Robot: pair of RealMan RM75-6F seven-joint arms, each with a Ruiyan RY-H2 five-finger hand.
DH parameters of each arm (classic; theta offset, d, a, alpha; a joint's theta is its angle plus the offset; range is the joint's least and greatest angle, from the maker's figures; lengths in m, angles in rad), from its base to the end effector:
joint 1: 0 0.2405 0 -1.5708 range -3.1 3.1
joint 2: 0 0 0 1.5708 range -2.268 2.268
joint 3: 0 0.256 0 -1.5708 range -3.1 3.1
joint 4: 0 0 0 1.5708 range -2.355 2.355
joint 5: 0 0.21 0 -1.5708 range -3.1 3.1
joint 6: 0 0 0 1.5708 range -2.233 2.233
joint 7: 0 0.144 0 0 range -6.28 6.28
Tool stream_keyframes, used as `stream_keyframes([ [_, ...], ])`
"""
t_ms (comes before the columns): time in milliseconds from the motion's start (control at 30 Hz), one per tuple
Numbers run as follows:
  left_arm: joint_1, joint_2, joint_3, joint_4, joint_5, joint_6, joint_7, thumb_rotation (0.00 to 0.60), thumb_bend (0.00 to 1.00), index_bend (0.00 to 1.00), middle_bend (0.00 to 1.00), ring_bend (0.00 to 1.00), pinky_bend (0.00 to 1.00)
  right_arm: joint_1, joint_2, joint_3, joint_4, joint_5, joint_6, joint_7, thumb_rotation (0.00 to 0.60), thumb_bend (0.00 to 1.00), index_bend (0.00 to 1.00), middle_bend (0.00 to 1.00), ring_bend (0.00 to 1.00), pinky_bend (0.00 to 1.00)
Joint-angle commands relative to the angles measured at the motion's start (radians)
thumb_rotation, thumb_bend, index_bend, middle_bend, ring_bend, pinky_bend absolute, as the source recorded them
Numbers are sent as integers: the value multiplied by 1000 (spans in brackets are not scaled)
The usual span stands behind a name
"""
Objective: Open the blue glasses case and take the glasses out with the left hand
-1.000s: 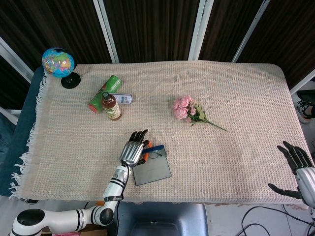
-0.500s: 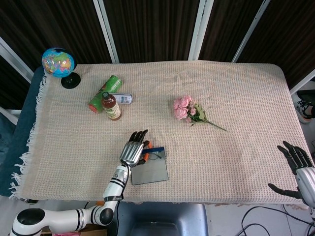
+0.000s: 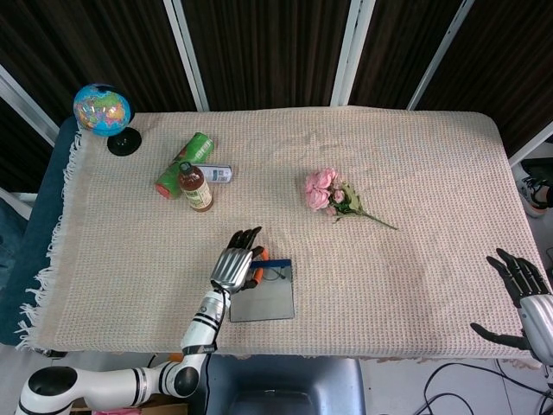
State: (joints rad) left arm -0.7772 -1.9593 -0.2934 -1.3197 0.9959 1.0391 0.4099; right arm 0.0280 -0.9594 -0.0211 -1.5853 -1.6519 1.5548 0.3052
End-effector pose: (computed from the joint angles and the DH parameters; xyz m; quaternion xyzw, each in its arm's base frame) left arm -0.0779 0.3209 -0.1080 -0.6764 -0.4706 -0.4238 0.3761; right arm -0.3170 -0.1479 0.2029 0.6039 -0.4163 0.4261 0.5296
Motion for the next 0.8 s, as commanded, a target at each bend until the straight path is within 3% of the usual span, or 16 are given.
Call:
stream_keyframes([
  [33, 8, 6, -4, -3, 31, 14, -44, 600, 459, 484, 0, 0, 0, 0, 0, 0, -1, 1, -1, -3, 600, 18, 0, 0, 0, 0],
  [800, 34, -27, 3, 109, 202, 104, -261, 600, 522, 510, 0, 0, 0, 1, -7, 2, -8, 6, -5, -30, 600, 21, 0, 0, 0, 0],
])
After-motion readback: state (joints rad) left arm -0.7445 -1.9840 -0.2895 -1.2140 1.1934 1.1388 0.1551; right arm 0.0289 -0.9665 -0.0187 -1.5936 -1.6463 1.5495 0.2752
